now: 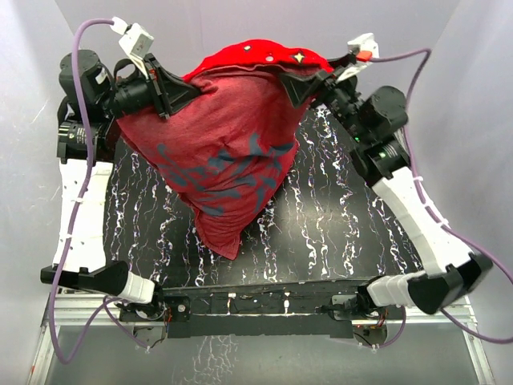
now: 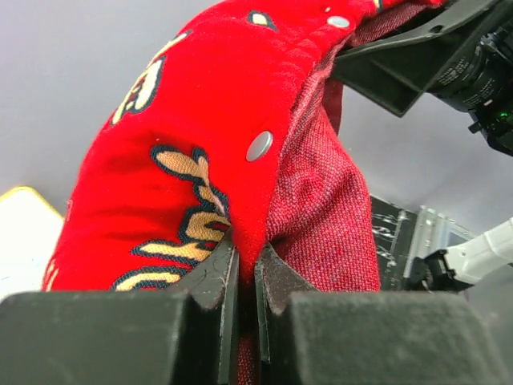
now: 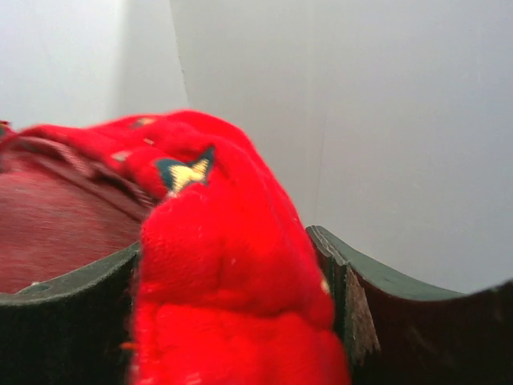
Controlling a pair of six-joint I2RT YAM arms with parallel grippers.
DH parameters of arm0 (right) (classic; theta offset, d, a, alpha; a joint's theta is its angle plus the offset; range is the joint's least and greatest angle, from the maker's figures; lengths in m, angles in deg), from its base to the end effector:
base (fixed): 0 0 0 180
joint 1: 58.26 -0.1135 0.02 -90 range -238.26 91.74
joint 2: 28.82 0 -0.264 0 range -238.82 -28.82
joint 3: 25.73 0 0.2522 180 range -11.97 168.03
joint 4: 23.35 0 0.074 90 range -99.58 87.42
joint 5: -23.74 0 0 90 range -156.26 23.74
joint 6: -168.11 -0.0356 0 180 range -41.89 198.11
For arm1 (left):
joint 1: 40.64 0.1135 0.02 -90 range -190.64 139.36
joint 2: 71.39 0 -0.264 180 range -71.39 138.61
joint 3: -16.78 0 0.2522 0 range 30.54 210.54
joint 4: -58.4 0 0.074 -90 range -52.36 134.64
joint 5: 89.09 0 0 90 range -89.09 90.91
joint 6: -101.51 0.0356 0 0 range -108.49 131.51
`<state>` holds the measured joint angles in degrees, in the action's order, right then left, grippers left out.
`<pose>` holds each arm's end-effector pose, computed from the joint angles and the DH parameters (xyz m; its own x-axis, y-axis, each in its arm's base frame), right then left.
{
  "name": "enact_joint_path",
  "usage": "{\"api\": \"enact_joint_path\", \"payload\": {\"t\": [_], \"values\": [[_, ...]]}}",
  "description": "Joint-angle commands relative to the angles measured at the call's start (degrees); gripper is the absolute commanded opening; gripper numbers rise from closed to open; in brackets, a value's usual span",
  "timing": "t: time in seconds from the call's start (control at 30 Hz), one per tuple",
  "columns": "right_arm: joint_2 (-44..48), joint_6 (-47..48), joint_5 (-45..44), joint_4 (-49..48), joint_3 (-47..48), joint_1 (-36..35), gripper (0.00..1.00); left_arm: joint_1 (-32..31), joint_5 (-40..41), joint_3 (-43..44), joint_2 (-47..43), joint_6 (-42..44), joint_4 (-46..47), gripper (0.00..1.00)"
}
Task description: Remove the pillowcase from the pillow
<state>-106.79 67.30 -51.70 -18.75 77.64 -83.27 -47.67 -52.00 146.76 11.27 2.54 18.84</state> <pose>0.2628 0.1325 0.5184 0.1994 0.2933 -0.9350 -0.6715 0.7358 0.0876 0.2465 -0.0590 0.5736 -0.0014 -0.0946 -0.9955 0.8686 0.4931 -0.0481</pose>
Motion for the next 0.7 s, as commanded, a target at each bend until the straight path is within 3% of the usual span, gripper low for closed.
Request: {"api": "enact_joint_path", "payload": {"t": [0.0,0.17,0.37,0.5,0.67], "values": [[9.0,2.1,-1.8,-0.3,-2.5,-0.6,0.67,-4.3,-3.6,-1.4,0.6,-2.5,-2.7,0.00],[12.7,6.4,-5.5,3.7,-0.4,-1.2,0.74,-10.1,4.7,-0.2,2.6,3.1,-5.4,0.00],[-2.6,12.3,16.3,28.7,25.4,-1.3,0.78,-19.2,14.1,2.6,4.7,13.4,-12.4,0.00],[-3.7,12.7,27.3,29.2,23.1,-1.9,0.83,-21.2,19.1,3.6,5.3,17.8,-15.5,0.00],[-2.3,18.1,25.6,32.2,16.4,-6.4,0.77,-21.3,21.6,4.4,5.9,19.5,-17.0,0.00]]}}
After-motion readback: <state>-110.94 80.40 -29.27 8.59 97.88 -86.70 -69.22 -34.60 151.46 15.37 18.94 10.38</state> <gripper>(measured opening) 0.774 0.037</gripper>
